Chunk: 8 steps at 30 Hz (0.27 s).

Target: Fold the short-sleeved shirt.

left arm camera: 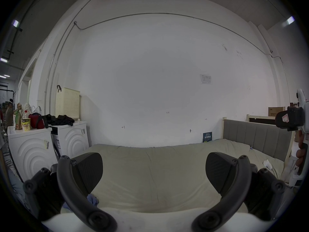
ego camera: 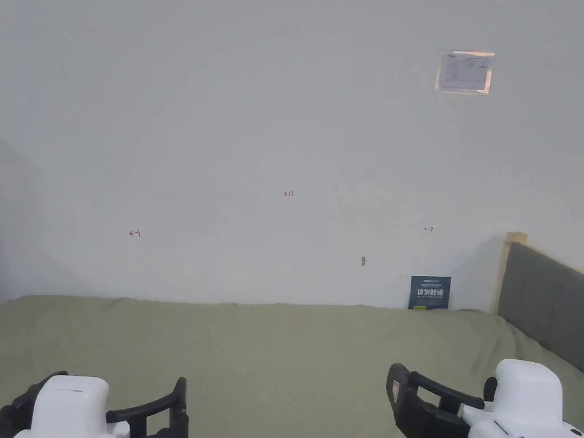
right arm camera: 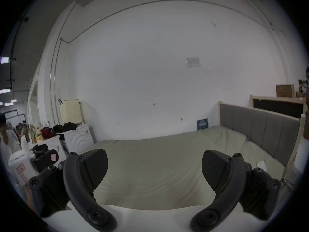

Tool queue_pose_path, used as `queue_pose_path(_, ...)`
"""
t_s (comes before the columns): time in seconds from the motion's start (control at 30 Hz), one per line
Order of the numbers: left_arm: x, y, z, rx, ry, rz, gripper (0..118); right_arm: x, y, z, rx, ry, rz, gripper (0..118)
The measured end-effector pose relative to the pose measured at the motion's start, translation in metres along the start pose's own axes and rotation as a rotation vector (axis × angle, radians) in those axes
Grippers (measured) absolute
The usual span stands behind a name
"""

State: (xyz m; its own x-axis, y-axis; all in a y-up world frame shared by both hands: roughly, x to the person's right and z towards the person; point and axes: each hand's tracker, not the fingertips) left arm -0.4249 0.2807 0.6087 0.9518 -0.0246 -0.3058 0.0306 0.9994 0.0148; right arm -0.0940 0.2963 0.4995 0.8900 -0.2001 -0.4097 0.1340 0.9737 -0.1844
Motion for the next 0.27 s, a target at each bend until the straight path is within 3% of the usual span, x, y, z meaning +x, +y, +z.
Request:
queue_pose_path(0.03, -0.0002, -0.0002, -0.0001, 0.0, 0.001, 0.002, 118, 0.0036, 0.0008, -0.0013, -0.003, 0.031, -0.004, 113)
queue_pose_path(0.17, -0.0013, -0.0017, -0.0005, -0.002, 0.003, 0.009, 118, 0.0036, 0.0022, -0.0013, 0.008, -0.001, 0.014, 113)
queue_pose_path(0.27, -0.0014, -0.0033, -0.0014, -0.004, 0.008, 0.01, 118, -0.0008, -0.0028, -0.0074, -0.037, 0.014, 0.098, 113)
